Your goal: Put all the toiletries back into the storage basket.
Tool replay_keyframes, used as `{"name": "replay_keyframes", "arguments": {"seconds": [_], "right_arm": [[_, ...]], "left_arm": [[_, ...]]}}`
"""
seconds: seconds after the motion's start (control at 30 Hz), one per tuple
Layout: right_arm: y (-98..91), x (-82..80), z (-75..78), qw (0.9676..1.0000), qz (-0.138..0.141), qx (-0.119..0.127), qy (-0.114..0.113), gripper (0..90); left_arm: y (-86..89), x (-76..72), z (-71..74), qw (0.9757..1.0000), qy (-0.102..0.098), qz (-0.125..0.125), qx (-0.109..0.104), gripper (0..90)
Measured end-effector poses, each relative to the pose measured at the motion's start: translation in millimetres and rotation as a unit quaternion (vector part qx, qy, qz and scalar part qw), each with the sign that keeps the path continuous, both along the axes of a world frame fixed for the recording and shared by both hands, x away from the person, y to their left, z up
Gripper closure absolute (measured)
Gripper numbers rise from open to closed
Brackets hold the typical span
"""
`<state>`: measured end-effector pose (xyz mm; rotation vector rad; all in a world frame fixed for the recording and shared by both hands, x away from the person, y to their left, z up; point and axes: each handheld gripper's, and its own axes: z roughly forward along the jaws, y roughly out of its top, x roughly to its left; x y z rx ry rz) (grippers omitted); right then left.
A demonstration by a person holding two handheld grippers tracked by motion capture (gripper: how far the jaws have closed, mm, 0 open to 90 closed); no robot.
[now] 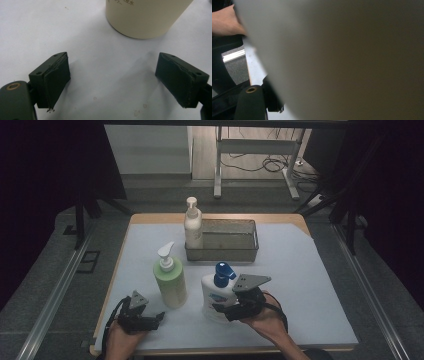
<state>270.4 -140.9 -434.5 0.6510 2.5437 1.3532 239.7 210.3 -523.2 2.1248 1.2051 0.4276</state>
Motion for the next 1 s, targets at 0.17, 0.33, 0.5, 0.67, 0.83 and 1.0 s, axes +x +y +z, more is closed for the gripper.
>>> {"name": "replay_keyframes", "arguments": {"seconds": [0.17, 0.33, 0.5, 0.67, 0.83, 1.0], "right_arm": [[3.8, -0.3, 0.1, 1.0000, 0.003, 0.003, -0.005, 30.4], [6.6, -1.4, 0.9, 0.9999, 0.006, 0.004, -0.011, 36.7], [7.3, -3.1, 2.4, 0.9999, 0.000, -0.002, -0.012, 38.2], [7.4, -4.4, 4.6, 0.9999, -0.007, -0.008, -0.008, 39.2], [6.3, -3.0, 7.6, 0.9999, -0.007, -0.008, -0.002, 39.3], [2.5, 1.9, 19.1, 0.9998, -0.020, -0.002, -0.009, 39.2]], "left_arm": [[0.1, 0.0, 0.0, 1.0000, 0.000, 0.000, 0.000, 12.1], [0.1, 0.0, 0.1, 1.0000, 0.001, 0.000, 0.000, 12.1], [0.1, 0.1, 0.1, 1.0000, 0.001, -0.001, 0.000, 12.1], [0.1, 0.1, 0.1, 1.0000, 0.001, -0.001, 0.000, 12.1], [0.1, 0.1, 0.2, 1.0000, 0.001, -0.001, 0.000, 12.1], [0.1, 0.1, 0.1, 1.0000, 0.000, 0.000, 0.000, 12.1]]}}
